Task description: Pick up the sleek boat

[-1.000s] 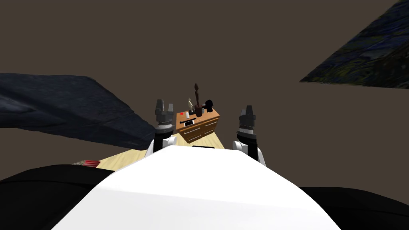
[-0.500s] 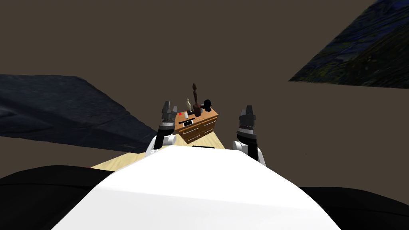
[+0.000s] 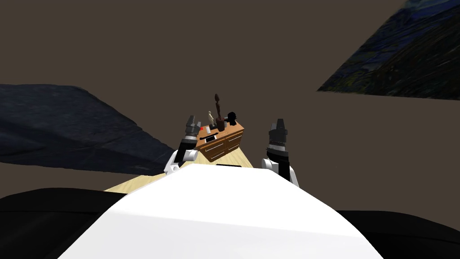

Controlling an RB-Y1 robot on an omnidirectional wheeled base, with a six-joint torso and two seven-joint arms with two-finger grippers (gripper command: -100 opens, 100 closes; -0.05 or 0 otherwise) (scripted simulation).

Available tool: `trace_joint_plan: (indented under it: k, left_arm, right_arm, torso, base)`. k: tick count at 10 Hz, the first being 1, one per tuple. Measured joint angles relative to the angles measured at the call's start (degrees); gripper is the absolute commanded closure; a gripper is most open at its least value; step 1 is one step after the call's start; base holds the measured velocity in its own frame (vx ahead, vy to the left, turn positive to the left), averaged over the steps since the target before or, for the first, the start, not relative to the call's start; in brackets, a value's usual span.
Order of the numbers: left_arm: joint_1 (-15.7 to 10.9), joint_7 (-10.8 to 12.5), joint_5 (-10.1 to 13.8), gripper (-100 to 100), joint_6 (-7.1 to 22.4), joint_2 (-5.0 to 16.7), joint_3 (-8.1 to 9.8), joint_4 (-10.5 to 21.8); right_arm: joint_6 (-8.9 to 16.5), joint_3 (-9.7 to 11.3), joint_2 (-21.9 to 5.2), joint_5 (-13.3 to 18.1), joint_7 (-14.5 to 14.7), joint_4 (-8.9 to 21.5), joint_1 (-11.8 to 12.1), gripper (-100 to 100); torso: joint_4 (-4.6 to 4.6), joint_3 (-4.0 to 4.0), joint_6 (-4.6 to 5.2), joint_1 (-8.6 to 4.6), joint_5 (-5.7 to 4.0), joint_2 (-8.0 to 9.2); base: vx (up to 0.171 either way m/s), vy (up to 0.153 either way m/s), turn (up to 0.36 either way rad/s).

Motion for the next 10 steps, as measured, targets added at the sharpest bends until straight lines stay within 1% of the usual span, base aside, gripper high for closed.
trace_joint_plan:
  k: [1,2,3,4,5,6,7,8,10]
  left_arm:
    - [-0.54,0.39,0.27,-100,1.37,0.27,0.02,0.85]
    - [-1.6,1.06,0.97,-100,2.99,1.11,0.34,2.17]
    - [-2.12,1.59,1.38,-100,4.53,1.57,0.53,2.98]
    - [-2.65,2.44,2.26,-100,6.46,2.62,0.96,3.55]
    - [-3.39,2.9,2.58,-100,8.17,2.91,1.02,4.61]
    - [-4.59,3.57,3.35,-100,9.56,3.78,1.31,6.64]
    - [-4.65,4.27,3.99,-100,11.24,4.58,1.65,6.82]
    - [-4.87,4.45,4.06,-100,12.4,4.6,1.64,7.06]
    - [-6.77,5.49,5.24,-100,15.51,5.95,2.07,9.64]
  right_arm:
    - [0.0,0.0,0.0,0.0,0.0,0.0,0.0,0]
    - [0.0,0.0,0.0,0.0,0.0,0.0,0.0,0]
    - [0.0,0.0,0.0,0.0,0.0,0.0,0.0,0]
    - [0.0,0.0,0.0,0.0,0.0,0.0,0.0,0]
    - [0.0,0.0,0.0,0.0,0.0,0.0,0.0,0]
    - [0.0,0.0,0.0,0.0,0.0,0.0,0.0,0]
    - [0.0,0.0,0.0,0.0,0.0,0.0,0.01,0]
    - [0.0,0.0,0.0,0.0,0.0,0.0,0.01,0]
    - [0.0,0.0,0.0,0.0,0.0,0.0,0.01,0]
  torso:
    - [0.0,0.0,-0.01,0.0,0.0,0.0]
    - [0.0,0.0,0.0,0.0,0.0,0.0]
    - [0.0,0.0,-0.02,0.0,0.0,0.0]
    - [0.0,0.0,-0.01,0.0,0.0,0.0]
    - [0.0,0.0,-0.02,-0.01,0.0,-0.01]
    - [0.0,-0.01,0.0,-0.01,0.0,-0.01]
    - [0.0,0.0,-0.03,-0.01,0.0,-0.01]
    - [0.0,-0.01,-0.03,-0.02,0.0,-0.02]
    - [-0.01,-0.02,-0.02,-0.01,0.0,-0.03]
  base:
    - [-0.015,0.003,-0.096]
    - [-0.013,0.005,-0.059]
    - [-0.014,0.003,-0.092]
    - [-0.011,0.004,-0.053]
    - [-0.012,0.0,-0.117]
    - [-0.009,0.002,-0.055]
    - [-0.003,0.002,0.018]
    - [-0.007,-0.002,-0.103]
    - [-0.007,0.001,-0.086]
